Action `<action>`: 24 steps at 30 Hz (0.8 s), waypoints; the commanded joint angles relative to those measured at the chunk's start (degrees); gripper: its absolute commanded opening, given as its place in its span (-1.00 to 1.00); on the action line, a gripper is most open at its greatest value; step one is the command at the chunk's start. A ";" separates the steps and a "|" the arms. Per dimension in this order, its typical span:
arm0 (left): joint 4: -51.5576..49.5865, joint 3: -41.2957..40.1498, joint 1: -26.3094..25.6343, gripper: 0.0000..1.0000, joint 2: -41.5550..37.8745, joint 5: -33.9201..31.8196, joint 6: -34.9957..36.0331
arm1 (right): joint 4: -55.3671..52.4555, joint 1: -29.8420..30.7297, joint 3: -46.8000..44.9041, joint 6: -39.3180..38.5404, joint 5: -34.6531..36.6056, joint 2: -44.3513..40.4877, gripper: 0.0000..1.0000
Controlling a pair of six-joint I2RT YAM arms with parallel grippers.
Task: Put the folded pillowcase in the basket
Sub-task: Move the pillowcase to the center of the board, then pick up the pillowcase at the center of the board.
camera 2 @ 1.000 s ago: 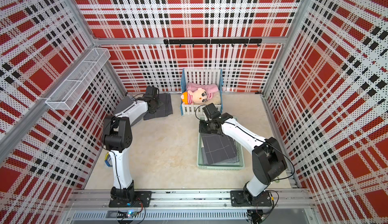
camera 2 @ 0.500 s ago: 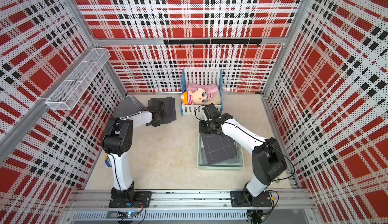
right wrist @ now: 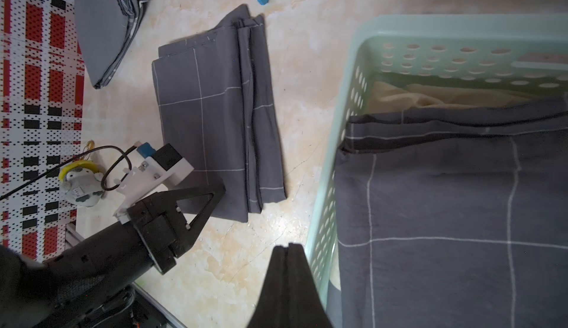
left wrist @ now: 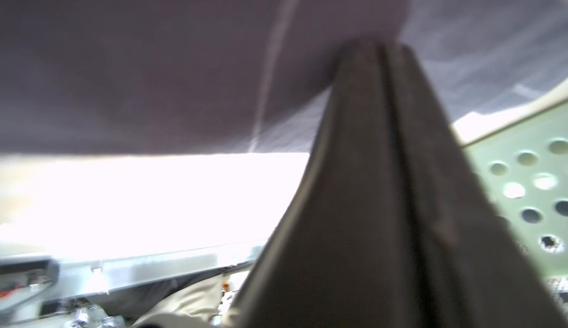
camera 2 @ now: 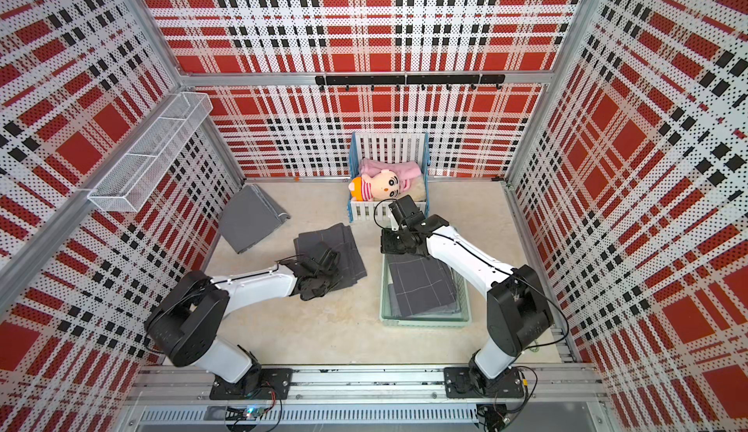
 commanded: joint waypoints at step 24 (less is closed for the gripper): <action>-6.01 18.41 26.39 0.14 12.64 -0.17 25.66 | -10.77 12.63 20.93 -3.65 11.54 28.65 0.44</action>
